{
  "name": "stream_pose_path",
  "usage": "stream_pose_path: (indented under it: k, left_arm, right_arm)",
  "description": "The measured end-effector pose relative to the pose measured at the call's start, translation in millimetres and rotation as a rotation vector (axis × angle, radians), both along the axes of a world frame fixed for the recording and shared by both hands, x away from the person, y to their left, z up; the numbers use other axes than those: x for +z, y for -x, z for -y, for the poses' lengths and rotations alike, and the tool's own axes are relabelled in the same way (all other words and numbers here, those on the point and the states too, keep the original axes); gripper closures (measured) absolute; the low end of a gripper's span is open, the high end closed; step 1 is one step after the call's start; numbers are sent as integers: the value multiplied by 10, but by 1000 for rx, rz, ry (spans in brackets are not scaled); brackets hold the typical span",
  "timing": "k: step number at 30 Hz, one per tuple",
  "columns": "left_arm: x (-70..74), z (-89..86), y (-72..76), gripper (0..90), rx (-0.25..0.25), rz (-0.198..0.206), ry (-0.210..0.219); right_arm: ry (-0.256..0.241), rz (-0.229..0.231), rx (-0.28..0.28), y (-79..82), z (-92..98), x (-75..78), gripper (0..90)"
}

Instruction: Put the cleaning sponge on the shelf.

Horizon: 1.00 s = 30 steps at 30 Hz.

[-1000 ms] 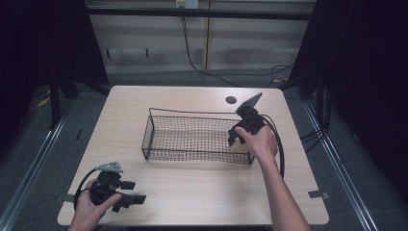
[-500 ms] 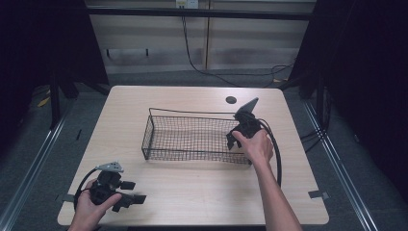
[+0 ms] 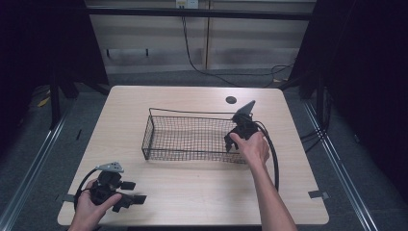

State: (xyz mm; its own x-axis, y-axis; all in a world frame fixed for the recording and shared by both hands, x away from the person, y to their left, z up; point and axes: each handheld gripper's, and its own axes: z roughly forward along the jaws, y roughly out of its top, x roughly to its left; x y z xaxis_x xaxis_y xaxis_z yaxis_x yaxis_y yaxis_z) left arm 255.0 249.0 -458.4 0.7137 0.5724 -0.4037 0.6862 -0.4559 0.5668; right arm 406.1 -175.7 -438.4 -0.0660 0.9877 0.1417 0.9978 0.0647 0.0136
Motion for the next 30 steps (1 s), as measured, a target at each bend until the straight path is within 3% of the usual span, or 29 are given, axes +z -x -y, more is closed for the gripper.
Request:
stream_pose_path:
  k: [19, 30]
  left_arm:
    - [4, -3, 2, 220, 1, 6, 6]
    - [10, -9, 1, 220, -4, 4, 3]
  right_arm:
    - [46, -9, -2, -38, -55, -37, 244]
    - [28, 5, 0, -35, -24, 18, 194]
